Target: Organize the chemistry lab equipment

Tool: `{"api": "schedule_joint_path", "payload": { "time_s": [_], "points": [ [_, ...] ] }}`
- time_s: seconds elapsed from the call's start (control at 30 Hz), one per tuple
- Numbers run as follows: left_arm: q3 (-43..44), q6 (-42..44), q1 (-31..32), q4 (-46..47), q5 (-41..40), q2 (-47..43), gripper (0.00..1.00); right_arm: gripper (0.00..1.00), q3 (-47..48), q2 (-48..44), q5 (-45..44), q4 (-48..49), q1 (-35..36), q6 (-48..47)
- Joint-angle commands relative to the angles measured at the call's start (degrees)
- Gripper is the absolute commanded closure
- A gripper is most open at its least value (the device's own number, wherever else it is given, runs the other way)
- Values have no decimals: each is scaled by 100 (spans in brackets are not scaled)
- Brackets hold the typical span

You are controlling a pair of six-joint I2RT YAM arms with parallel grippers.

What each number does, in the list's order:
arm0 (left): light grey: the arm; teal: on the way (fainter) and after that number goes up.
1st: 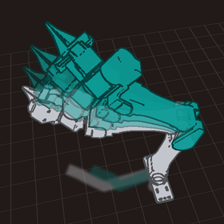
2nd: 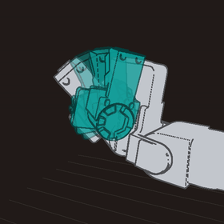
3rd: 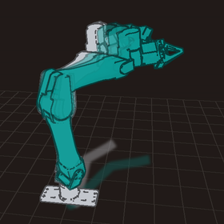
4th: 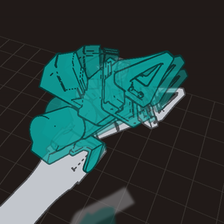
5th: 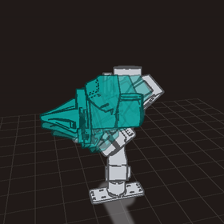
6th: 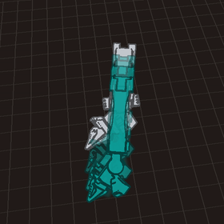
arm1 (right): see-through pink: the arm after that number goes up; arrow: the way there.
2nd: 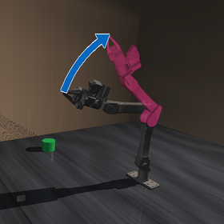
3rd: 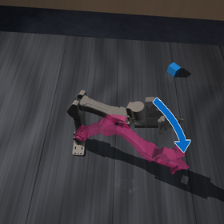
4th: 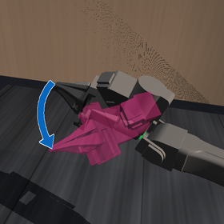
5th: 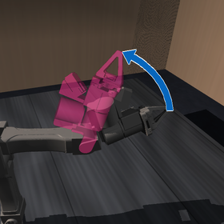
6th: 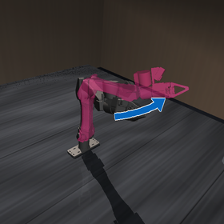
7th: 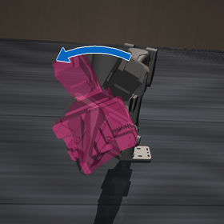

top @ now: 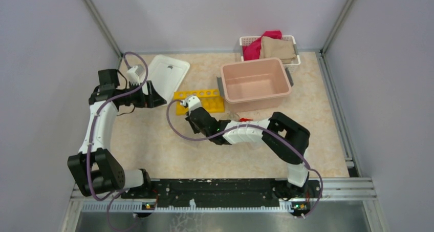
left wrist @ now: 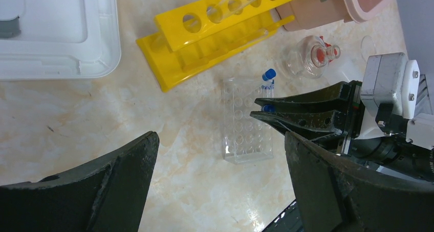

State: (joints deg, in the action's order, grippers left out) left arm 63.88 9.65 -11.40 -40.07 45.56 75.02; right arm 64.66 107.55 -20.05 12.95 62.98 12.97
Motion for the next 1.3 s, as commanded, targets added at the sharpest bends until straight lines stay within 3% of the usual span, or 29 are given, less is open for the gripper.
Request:
{"api": "schedule_joint_path", "payload": {
  "time_s": [0.0,0.13,0.27,0.57,0.67,1.07,1.27],
  "points": [
    [177,-16,-31,18,113,-53,1,100,-10,-10,-151,321,55,-84],
    [175,-7,-45,17,112,-75,1,98,-4,-64,-136,311,48,-76],
    [185,6,-42,11,103,-84,1,82,-17,-199,14,300,48,-69],
    [204,22,-69,-26,99,-152,1,79,-150,-750,249,210,48,72],
    [210,24,-78,-25,70,-179,1,70,-131,-919,398,102,53,88],
    [234,28,-105,-79,104,-253,1,69,533,-1588,592,-1268,-219,684],
    [246,45,-112,-103,112,-295,1,77,748,-1992,160,-3088,-267,1324]
  ]
}}
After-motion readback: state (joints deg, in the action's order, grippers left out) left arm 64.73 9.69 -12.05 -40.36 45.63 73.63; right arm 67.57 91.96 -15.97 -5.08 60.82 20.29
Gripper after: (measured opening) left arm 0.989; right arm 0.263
